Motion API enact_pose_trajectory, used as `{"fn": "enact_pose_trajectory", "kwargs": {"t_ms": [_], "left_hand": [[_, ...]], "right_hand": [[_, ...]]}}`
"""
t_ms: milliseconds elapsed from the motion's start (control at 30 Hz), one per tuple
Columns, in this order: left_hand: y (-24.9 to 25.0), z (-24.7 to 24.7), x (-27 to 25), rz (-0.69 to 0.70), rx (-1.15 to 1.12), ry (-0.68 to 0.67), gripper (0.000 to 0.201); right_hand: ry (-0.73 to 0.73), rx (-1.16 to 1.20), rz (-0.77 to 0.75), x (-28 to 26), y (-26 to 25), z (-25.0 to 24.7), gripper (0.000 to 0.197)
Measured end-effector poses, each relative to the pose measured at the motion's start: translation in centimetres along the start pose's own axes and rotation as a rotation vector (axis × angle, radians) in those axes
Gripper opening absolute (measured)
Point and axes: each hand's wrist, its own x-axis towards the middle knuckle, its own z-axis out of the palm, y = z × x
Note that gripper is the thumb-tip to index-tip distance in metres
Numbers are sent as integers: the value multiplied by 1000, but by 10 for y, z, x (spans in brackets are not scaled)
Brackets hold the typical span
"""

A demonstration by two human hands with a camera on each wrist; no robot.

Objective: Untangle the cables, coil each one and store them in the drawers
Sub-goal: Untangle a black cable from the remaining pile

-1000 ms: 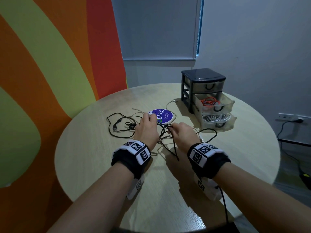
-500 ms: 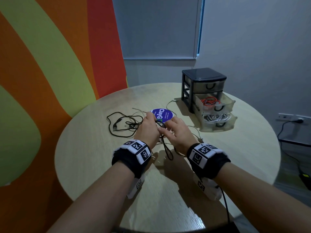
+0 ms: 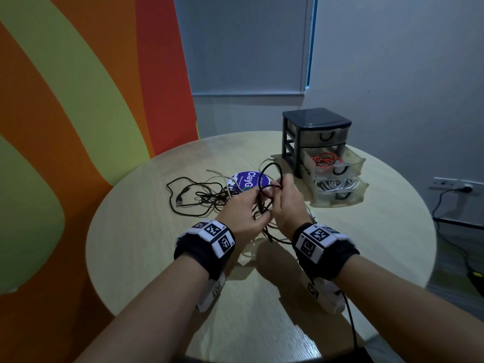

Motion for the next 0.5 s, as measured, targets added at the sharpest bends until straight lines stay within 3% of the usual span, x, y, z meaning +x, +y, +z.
{"fn": "enact_pose_trajectory", "kwargs": {"t_ms": [100, 167, 300, 400, 500], "left_hand": [[-5, 2, 2, -81, 207, -164, 43], [-5, 3, 3, -105, 367, -201, 34], [-9, 4, 4, -193, 644, -135, 26], [-11, 0, 6, -327, 641, -38, 27], [-11, -1, 8, -372, 641, 20, 31]], "right_hand": [[23, -15, -38, 0, 1, 0, 8], [25, -10, -56, 0, 2, 1, 8], [51, -5, -88, -1, 2, 3, 23], [74, -2, -66, 0, 3, 3, 23], [88, -72, 14, 4, 7, -1, 15]]}}
